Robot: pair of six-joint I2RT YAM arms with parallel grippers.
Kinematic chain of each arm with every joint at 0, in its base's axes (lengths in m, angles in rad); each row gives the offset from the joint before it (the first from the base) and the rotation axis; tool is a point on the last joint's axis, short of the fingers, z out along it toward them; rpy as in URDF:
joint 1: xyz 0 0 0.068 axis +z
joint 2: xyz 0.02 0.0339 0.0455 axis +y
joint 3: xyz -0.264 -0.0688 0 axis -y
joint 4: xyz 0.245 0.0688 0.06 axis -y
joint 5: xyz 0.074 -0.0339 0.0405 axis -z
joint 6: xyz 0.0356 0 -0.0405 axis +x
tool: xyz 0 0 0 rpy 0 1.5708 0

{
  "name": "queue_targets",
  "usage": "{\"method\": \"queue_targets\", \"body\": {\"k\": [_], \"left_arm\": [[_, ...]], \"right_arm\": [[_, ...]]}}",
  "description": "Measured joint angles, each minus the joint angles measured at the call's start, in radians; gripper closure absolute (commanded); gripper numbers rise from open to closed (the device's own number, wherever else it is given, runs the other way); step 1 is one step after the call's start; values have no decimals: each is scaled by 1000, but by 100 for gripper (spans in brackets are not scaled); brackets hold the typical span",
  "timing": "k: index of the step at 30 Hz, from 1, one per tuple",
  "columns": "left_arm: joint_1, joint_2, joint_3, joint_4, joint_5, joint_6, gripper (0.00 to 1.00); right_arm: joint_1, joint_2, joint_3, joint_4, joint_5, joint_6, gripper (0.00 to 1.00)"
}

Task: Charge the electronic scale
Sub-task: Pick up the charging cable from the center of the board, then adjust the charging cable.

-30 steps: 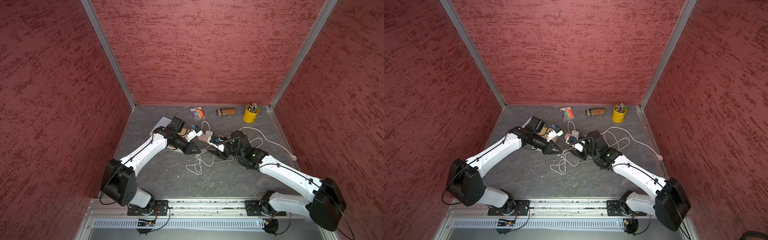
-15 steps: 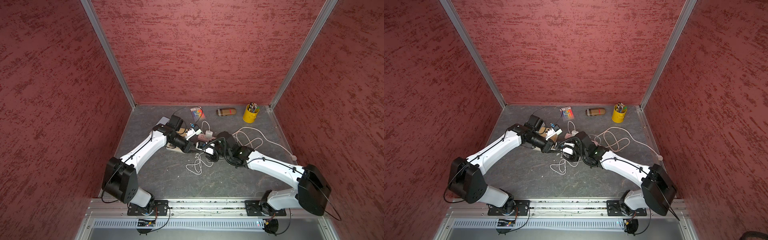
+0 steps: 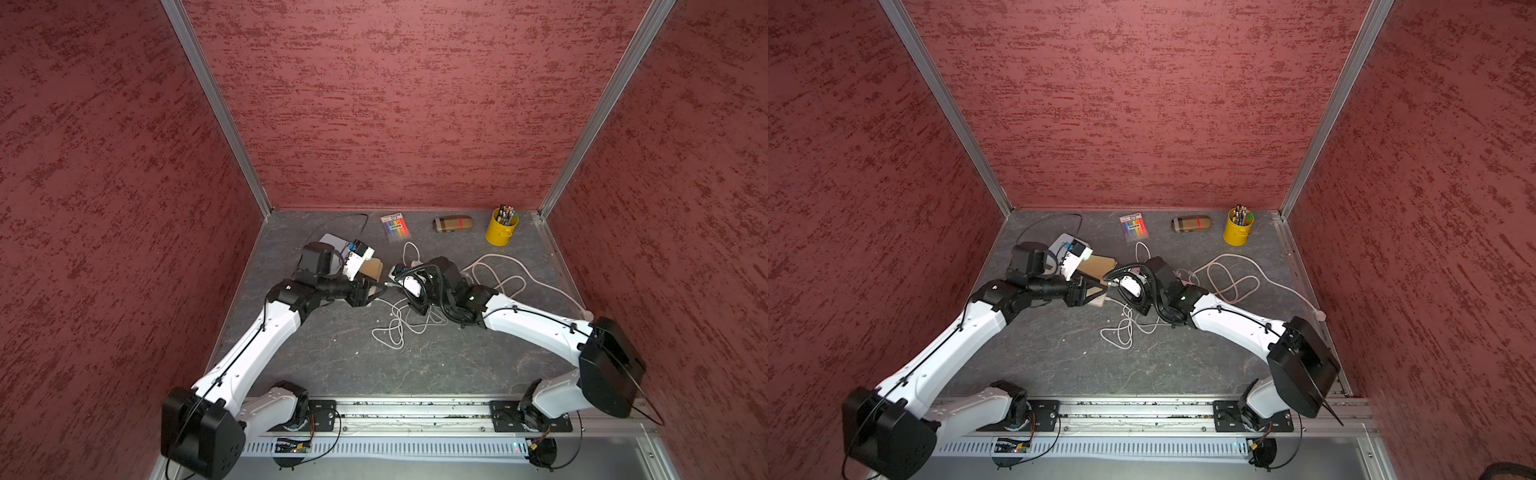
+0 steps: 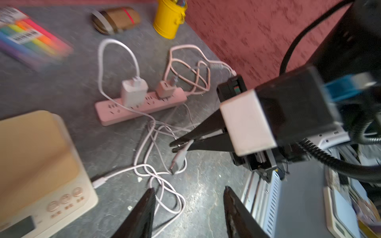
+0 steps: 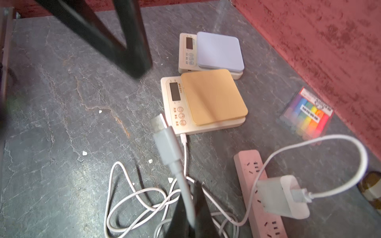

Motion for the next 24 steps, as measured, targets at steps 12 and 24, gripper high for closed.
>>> {"method": "queue_targets", "body": {"k": [12,24], "left_arm": [[-6,127,-62,303,130,-257,57],[-26,254,-15,321,172,-372,100]], "right_arm": [[-16,13,2,25,-57,132,100],[-16,18,19,19,-60,148,100]]}}
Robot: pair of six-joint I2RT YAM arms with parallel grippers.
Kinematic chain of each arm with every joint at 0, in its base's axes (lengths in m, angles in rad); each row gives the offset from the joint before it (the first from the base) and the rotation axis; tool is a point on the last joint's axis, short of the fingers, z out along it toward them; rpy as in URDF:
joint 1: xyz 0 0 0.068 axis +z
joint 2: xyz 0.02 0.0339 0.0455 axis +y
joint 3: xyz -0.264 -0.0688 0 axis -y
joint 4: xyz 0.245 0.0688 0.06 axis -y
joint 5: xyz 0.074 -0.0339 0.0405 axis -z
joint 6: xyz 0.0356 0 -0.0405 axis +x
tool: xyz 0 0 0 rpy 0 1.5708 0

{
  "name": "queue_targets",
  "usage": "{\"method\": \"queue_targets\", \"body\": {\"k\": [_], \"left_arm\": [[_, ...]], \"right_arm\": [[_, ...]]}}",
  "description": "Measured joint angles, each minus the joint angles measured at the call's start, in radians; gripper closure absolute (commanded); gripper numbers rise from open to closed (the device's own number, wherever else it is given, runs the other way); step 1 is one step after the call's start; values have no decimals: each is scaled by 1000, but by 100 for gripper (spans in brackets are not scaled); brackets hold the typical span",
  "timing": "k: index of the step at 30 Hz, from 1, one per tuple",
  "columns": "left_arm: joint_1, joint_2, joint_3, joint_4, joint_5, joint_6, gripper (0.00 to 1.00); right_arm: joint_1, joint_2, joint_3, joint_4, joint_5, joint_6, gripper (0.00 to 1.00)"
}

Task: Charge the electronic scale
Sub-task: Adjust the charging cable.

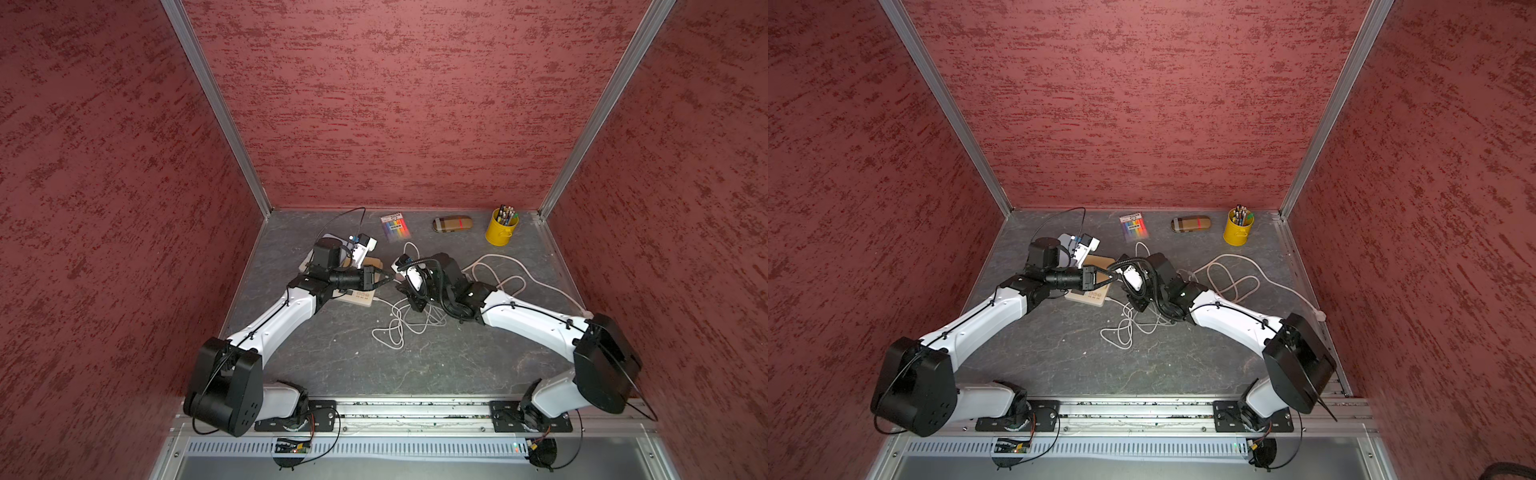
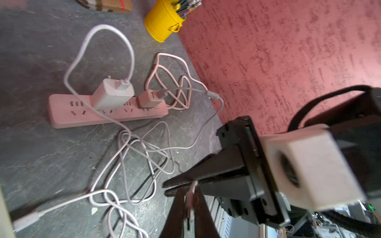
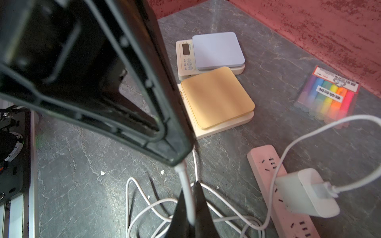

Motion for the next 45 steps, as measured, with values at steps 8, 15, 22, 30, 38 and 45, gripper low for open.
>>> {"method": "queue_targets", "body": {"k": [8,15,22,30,38,45], "left_arm": [[23,-28,-8,-7,-2,-26,100],[48,-74,-144,114,-130,-193,100],[24,-79,-204,219,-204,-320,100],[20,-163,-214,274,-227,-399,100],[19,-206,-248,310,-214,-464,100],[27,-216,-261,327,-210,-503,100]], "right_arm": [[0,-19,-28,45,-2,62,62],[2,-136,-102,129,114,495,65],[60,-156,-229,447,128,1003,66],[90,59,-213,698,75,1363,67],[90,140,-259,916,90,1568,64],[90,140,-280,1028,117,1610,61]]}}
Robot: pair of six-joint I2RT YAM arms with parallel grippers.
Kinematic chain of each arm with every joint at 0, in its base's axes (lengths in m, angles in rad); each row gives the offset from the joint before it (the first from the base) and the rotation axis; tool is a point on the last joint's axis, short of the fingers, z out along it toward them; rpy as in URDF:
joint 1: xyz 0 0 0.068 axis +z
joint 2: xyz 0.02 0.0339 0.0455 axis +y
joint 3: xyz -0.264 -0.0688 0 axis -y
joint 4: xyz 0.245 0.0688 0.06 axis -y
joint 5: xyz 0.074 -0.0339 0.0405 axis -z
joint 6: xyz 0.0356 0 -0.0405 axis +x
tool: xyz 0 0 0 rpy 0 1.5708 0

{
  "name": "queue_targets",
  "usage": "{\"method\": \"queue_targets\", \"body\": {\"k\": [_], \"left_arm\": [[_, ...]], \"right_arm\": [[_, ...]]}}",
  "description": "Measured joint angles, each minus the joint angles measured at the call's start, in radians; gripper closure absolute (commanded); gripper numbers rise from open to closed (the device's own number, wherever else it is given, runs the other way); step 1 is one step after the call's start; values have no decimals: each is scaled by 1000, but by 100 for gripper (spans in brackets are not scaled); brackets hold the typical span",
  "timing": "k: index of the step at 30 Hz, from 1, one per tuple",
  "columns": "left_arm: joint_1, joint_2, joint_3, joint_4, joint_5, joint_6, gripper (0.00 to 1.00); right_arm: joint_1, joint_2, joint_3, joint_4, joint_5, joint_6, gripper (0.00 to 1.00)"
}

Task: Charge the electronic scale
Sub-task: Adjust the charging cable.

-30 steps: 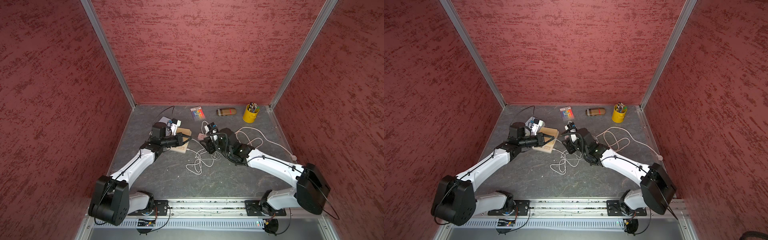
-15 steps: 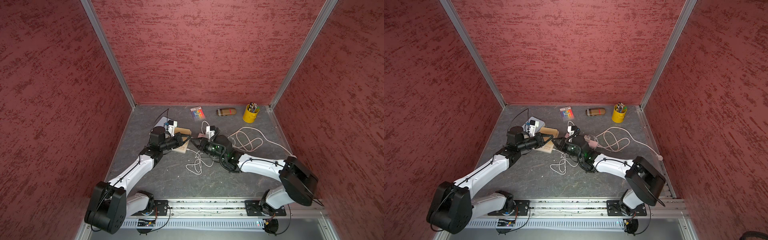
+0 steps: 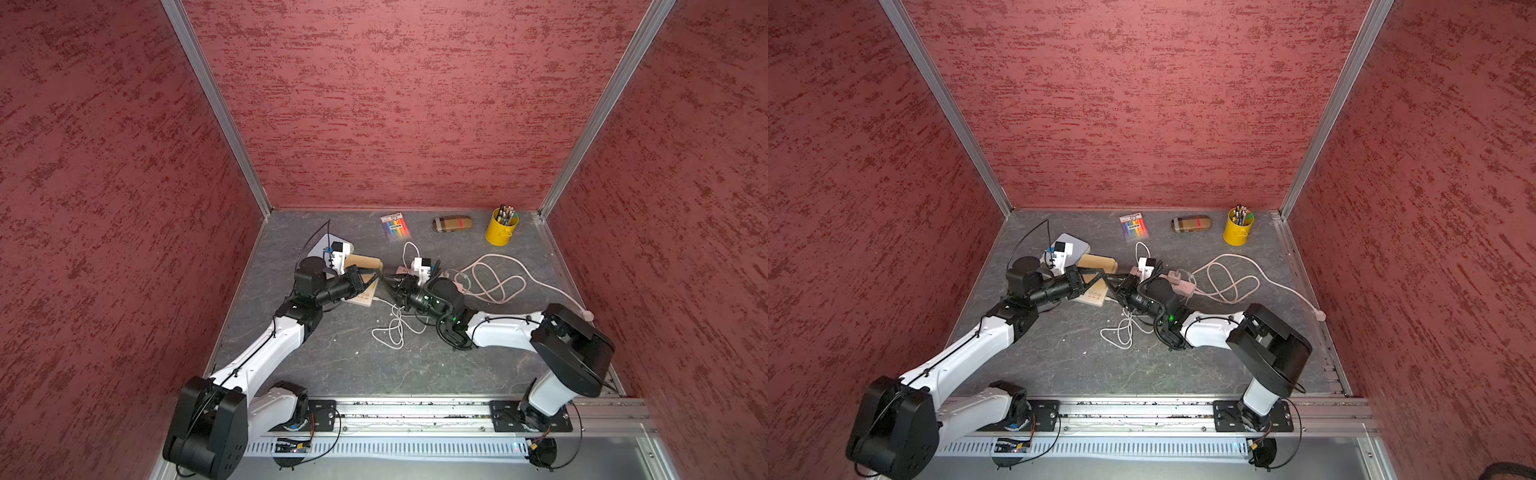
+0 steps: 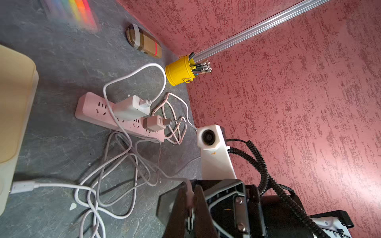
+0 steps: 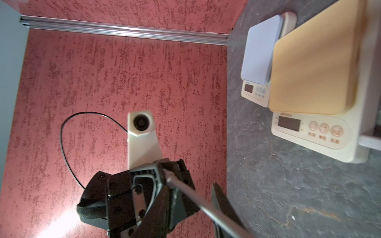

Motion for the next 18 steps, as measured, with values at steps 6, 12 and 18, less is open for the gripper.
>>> {"method": "queue_targets", "body": {"k": [6,12,18], "left_arm": [[10,4,-2,2,23,-24,100],[12,12,-2,27,67,-40,100],[24,38,0,53,101,-48,94]], "right_arm": [[0,-5,-31,71,34,22,59],[-1,8,-29,102,39,45,69],[-14,60,5,139,38,68,100]]}}
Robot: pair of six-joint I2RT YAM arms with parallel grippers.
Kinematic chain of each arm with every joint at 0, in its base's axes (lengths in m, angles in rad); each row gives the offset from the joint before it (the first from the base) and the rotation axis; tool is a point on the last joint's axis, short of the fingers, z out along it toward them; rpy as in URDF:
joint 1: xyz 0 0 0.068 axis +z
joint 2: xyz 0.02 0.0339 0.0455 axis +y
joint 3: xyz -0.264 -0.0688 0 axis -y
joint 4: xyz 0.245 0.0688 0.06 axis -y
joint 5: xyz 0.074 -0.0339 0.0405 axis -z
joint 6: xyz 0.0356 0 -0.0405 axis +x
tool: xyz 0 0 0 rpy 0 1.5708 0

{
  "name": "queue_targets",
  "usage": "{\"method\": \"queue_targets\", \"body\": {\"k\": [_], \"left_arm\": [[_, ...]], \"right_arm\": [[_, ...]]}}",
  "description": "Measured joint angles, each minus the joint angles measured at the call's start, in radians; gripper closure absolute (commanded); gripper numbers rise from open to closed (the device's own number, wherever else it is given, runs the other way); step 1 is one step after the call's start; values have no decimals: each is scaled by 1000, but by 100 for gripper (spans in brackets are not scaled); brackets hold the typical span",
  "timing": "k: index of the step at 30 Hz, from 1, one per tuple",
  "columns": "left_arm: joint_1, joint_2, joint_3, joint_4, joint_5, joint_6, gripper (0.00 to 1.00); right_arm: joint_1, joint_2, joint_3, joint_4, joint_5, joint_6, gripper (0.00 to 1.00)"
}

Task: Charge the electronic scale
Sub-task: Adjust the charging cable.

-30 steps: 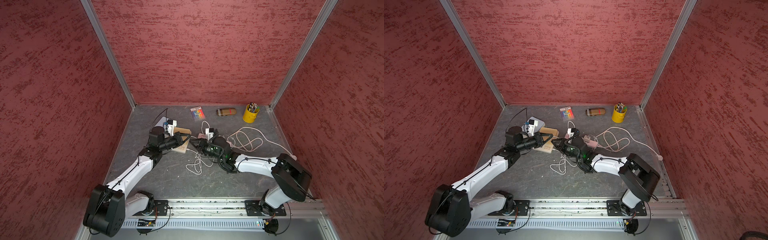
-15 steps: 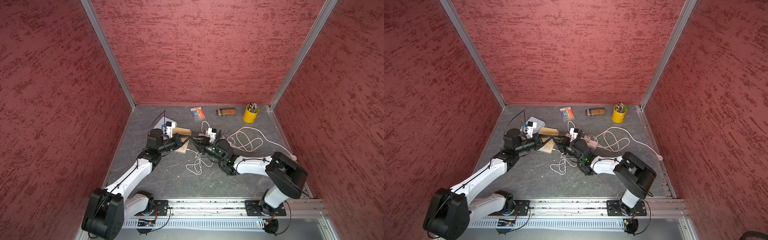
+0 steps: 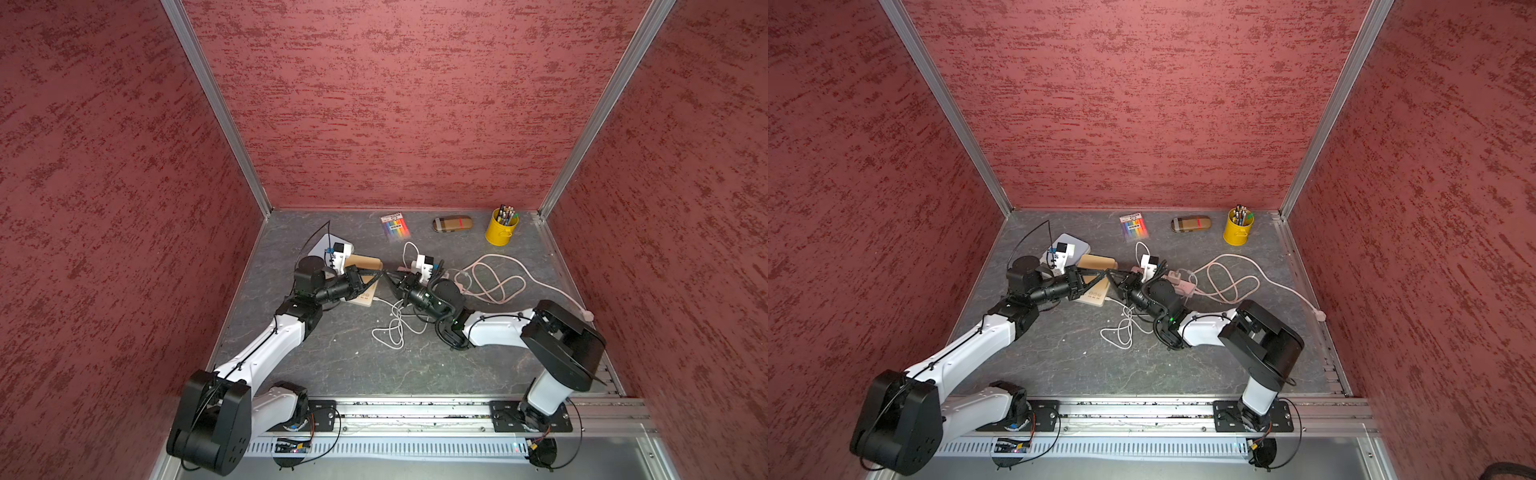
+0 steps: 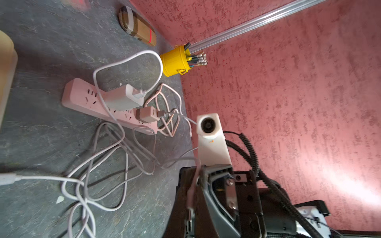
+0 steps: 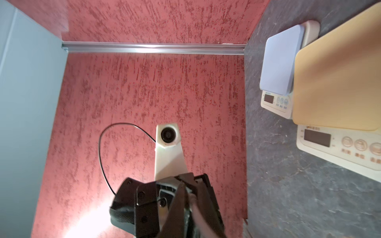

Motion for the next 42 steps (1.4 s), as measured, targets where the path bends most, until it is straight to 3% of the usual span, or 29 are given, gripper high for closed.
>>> {"method": "queue_targets", "body": {"k": [5,9,32,35,39,42], "left_arm": [[6,3,6,-31,55,31,55],[28,-6,13,-87,90,55,52],[45,104,27,17,150,9,74],[45,123,28,39,151,-2,80],[45,130,30,69,158,-14,100],[47,130,31,75,164,-20,100]], "right_arm": [[-2,-1,-1,-2,19,1,100],[-2,-27,-30,-14,66,-2,100],[-2,-64,-39,-90,77,-44,100],[0,-57,-32,-91,64,-45,100],[0,-44,-26,-91,58,-47,100],[0,-41,-21,-87,58,-47,98]]}}
